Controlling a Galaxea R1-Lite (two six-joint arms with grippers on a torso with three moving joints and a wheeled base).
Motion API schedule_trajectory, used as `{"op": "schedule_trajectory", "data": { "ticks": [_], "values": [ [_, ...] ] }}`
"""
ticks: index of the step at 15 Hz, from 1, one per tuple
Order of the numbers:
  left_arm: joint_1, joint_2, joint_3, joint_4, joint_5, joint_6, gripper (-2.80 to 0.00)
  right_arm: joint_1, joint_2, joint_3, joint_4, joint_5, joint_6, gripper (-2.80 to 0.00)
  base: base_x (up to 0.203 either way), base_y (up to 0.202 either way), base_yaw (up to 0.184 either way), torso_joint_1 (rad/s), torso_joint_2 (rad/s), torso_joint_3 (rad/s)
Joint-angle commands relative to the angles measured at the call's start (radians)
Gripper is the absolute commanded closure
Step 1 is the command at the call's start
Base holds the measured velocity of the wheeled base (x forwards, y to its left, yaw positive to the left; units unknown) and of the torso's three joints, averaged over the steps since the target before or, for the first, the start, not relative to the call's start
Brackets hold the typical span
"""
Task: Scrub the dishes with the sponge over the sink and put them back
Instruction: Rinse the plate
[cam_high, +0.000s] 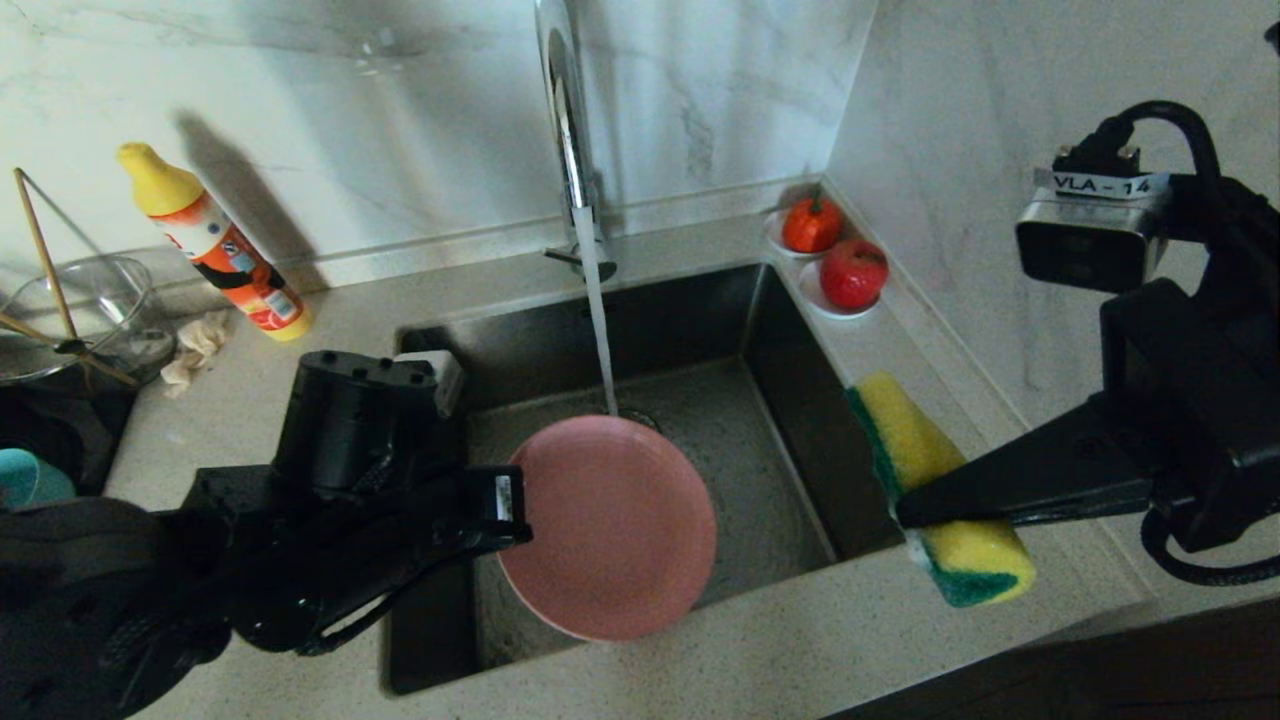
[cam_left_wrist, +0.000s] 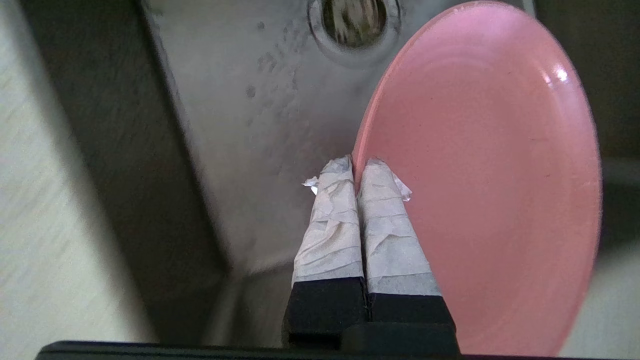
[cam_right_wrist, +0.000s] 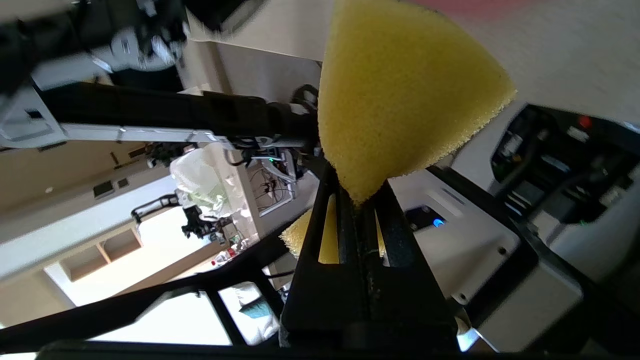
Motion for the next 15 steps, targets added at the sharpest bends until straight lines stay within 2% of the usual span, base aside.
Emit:
{"op": "schedule_trajectory", "data": {
  "ticks": [1, 2, 8, 10, 15],
  "values": [
    [0.038, 0.107, -0.073, -0.018, 0.008, -0.058, 0.00, -0.015, -0.038, 0.054, 0.003, 0.004, 0.003, 0.00, 0.000, 0.000, 0.000, 0.000, 0.00, 0.000],
    [0.049, 0.110, -0.092, -0.016, 0.008, -0.079, 0.00, -0.015, -0.045, 0.068, 0.003, 0.005, 0.003, 0.00, 0.000, 0.000, 0.000, 0.000, 0.00, 0.000],
    [0.107, 0.100, -0.151, -0.034, 0.010, -0.102, 0.00, -0.013, -0.052, 0.082, 0.002, 0.010, 0.004, 0.00, 0.000, 0.000, 0.000, 0.000, 0.00, 0.000],
    [0.112, 0.100, -0.163, -0.076, 0.011, -0.130, 0.00, -0.012, -0.057, 0.083, 0.003, 0.010, 0.004, 0.00, 0.000, 0.000, 0.000, 0.000, 0.00, 0.000],
    [0.109, 0.155, -0.188, -0.093, 0.007, -0.128, 0.00, -0.012, -0.069, 0.103, 0.003, 0.012, 0.003, 0.00, 0.000, 0.000, 0.000, 0.000, 0.00, 0.000]
  ]
}}
